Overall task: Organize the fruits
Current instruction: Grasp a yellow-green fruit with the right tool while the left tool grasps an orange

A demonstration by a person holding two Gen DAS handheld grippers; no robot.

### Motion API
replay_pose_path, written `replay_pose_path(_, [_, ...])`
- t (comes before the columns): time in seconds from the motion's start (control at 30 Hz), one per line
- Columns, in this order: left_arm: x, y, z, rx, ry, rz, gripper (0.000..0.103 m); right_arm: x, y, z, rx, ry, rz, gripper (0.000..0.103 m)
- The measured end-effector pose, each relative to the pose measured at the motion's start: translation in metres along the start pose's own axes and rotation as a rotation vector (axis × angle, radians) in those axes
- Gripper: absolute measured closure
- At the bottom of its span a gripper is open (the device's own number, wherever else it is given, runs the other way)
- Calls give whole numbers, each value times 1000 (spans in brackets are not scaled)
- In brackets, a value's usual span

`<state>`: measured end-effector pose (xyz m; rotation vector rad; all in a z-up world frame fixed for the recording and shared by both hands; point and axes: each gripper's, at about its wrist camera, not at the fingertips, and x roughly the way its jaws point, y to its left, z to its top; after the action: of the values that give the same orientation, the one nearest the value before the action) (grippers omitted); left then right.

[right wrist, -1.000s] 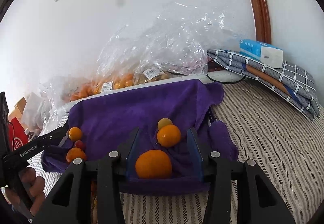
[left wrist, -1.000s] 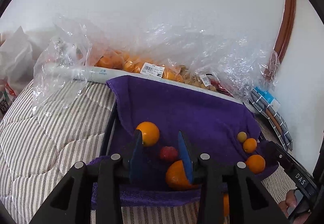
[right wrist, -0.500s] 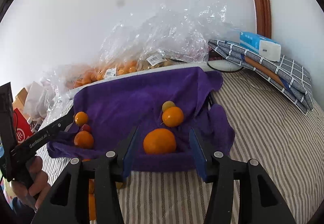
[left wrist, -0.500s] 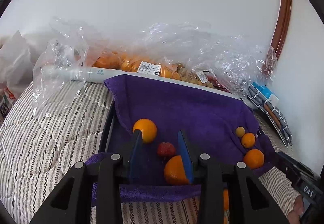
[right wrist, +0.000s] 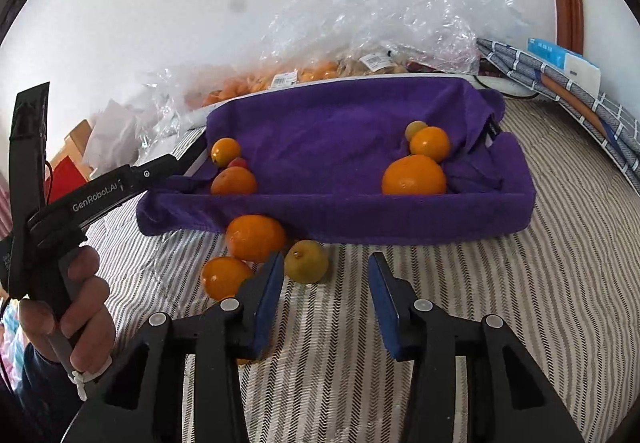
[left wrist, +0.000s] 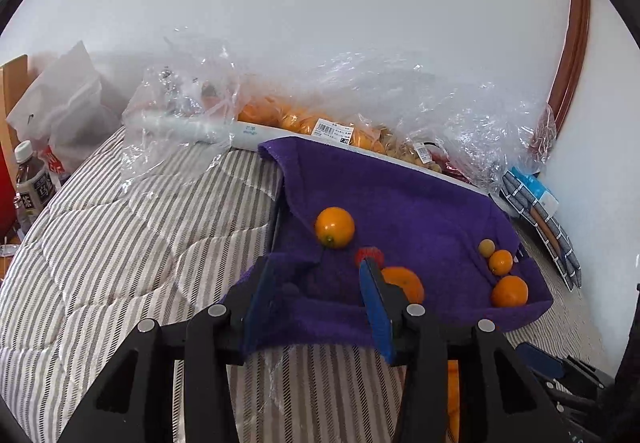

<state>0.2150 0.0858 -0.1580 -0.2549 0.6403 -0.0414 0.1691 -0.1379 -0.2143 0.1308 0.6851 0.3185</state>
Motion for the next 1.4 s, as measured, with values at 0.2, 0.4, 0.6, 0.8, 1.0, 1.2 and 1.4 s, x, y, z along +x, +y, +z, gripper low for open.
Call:
replay_pose_path(0.2, [-13,7,-16,21,34,-1,60,24,11,3,-53,64,-16,68])
replay_pose_path(0.4, [-6,2,-19,54,68,8,60,24,8,3,-37,53,-25,75])
replay_pose_path(0.6, [-3,-4,-21,77,91,-19,60,0,-19,-5,-10,2,-96,75])
replay_pose_path(0.8, [-2,-24,-32,96,184,-161,60,-19,-44,-14,15,-9,-149,75])
replay_pose_path(1.0, [3,-52,-43,56,264,-263,61,-24,-59,-16,72,-13,-117,75])
replay_pose_path(1.2, [15,-73,-51,96,304,-221,63,-22,-61,-16,79,-7,-90,75])
replay_pose_path(1.4, [13,-63,-48,39,311,-224,68,-24,-64,-18,100,-13,-71,75])
